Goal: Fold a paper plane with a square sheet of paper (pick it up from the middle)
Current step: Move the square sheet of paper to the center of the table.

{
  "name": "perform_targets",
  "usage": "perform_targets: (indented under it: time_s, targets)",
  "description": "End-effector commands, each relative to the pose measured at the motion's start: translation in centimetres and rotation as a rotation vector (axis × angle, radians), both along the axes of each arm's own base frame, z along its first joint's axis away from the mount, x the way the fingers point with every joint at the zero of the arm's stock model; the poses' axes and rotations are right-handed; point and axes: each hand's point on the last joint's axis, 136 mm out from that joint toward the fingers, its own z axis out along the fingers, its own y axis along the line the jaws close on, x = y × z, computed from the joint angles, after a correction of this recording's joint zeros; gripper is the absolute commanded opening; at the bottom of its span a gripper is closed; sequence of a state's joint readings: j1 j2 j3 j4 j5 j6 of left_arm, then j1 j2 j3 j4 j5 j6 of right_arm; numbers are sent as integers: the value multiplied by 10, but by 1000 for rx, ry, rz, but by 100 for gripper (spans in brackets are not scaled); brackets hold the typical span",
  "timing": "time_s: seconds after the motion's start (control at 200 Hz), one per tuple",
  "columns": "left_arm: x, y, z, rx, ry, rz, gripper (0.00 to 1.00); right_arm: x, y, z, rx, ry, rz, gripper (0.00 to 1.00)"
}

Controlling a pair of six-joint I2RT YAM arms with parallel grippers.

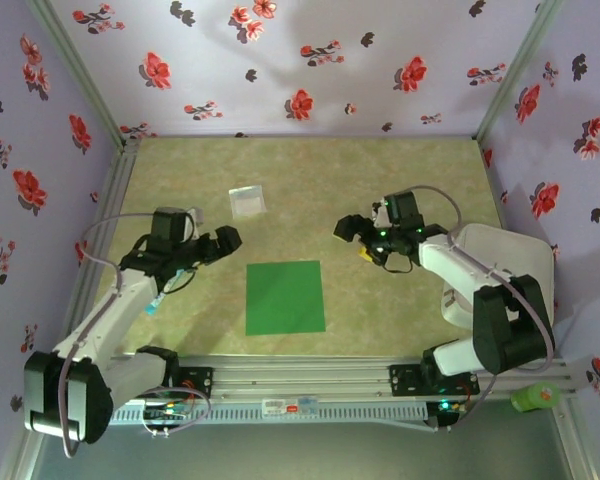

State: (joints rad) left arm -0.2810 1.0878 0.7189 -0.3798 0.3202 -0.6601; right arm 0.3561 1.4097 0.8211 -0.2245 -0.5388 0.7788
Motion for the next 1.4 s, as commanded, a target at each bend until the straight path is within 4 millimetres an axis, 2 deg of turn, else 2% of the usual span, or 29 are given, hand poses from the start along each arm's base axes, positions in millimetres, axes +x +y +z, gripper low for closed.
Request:
perform_targets:
  time_s: [0.0, 0.055, 0.17, 0.31, 0.41, 0.525, 0.605, 0.705, 0.795, 0.91, 1.075, 1.175, 1.395]
  targets:
    - [-7, -12, -10, 9, 38, -73, 100, -16, 23, -7, -5, 17, -2, 91]
    - [-6, -12, -8, 27, 27, -89, 100, -21, 40, -9, -10, 13, 4, 91]
    - [2, 3, -3, 128, 0, -63, 100, -35, 70, -20, -32, 35, 40, 88]
    - [6, 18, 4, 169, -12, -9, 100, -55, 107, -26, -49, 56, 148, 86]
    - [5, 33, 9, 193, -36, 65, 100, -63, 120, -39, -86, 72, 195, 86]
    - [-1, 52, 17, 174, -64, 156, 100, -67, 136, -43, -61, 91, 236, 85]
    - [-7, 62, 22, 141, -86, 207, 100, -66, 134, -56, -95, 123, 217, 84]
    - [-10, 64, 30, 77, -119, 215, 100, -61, 130, -68, -148, 147, 183, 84]
    - [-6, 53, 39, -10, -139, 178, 100, -56, 124, -78, -189, 156, 142, 83]
    - [0, 40, 46, -82, -138, 137, 100, -53, 102, -96, -313, 196, 72, 77]
    - [5, 26, 40, -149, -103, 90, 100, -49, 77, -113, -435, 239, -20, 76]
    - [6, 19, 40, -168, -48, 60, 99, -43, 77, -111, -446, 224, -51, 75]
    - [3, 10, 41, -148, 17, -6, 97, -30, 95, -107, -349, 204, -126, 74]
